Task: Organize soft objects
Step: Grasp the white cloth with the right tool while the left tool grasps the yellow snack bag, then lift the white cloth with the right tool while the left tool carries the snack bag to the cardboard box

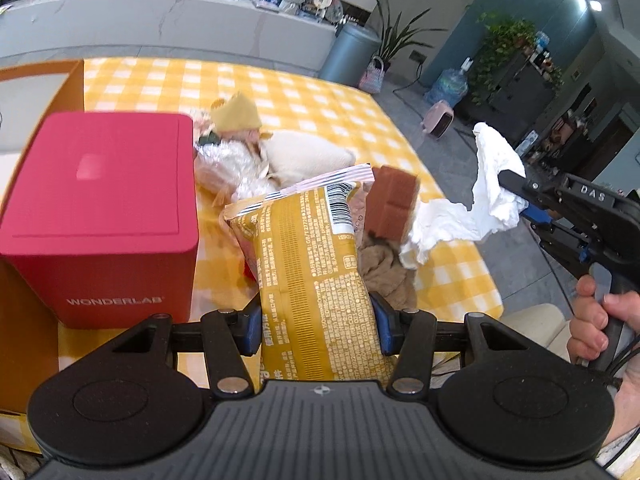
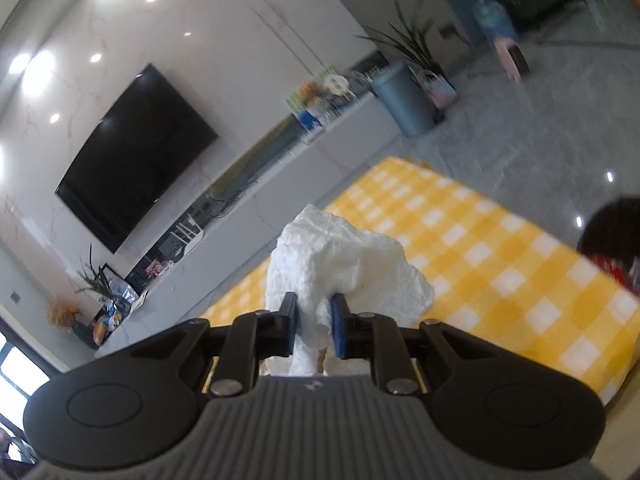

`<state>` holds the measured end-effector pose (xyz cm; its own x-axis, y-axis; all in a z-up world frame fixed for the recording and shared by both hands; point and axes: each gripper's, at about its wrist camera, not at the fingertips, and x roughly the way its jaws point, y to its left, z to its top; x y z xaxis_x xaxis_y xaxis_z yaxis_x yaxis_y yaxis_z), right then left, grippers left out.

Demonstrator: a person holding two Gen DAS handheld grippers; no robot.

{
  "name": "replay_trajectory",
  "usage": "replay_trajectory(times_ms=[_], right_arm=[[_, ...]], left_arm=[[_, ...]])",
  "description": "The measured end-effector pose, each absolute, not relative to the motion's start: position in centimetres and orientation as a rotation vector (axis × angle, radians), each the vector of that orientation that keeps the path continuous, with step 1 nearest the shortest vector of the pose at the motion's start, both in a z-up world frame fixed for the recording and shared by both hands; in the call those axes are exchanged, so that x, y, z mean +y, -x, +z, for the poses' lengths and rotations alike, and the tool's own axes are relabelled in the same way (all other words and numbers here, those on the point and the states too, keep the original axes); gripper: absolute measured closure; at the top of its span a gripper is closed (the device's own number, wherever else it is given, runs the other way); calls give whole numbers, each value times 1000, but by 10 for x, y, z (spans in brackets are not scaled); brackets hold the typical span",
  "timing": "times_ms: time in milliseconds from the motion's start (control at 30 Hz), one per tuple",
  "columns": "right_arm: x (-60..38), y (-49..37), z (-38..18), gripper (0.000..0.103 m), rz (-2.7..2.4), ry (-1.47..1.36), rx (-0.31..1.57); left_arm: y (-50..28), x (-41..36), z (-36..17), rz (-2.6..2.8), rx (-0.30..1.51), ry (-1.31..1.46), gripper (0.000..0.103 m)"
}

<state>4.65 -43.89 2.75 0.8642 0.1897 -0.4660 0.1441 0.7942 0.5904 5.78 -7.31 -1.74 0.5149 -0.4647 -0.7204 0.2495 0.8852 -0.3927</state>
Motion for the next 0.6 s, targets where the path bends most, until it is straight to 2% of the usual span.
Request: replay_trajectory(times_ms=[100,200,300,367,400,467,533,600], right_arm=[[-433,-53,25,85,-24,-589,610],[-426,-72,4,83,-132,-511,772],[-426,-92,-20,79,-93,-578,861],[-426,-101,-29,65,-73,-629,889],[-424,-104,-31,63,-72,-627,897],[-422,-109,-35,50,-77,-627,913],[-426,-111,-42,50,-59,-687,931],[-428,-110,-44,38,-42,-739,933]], left_arm=[[-61,-74,-17,-434,934,255,44],[-62,-74,-15,-434,935,253,44],[-62,-70,-14,-433,927,264,44],[-62,-69,-12,-430,920,270,44],[-62,-68,-12,-430,917,272,44],[-60,-65,-11,-433,914,274,44],[-59,-63,-10,-437,912,281,44],[-58,-61,-10,-438,909,287,44]])
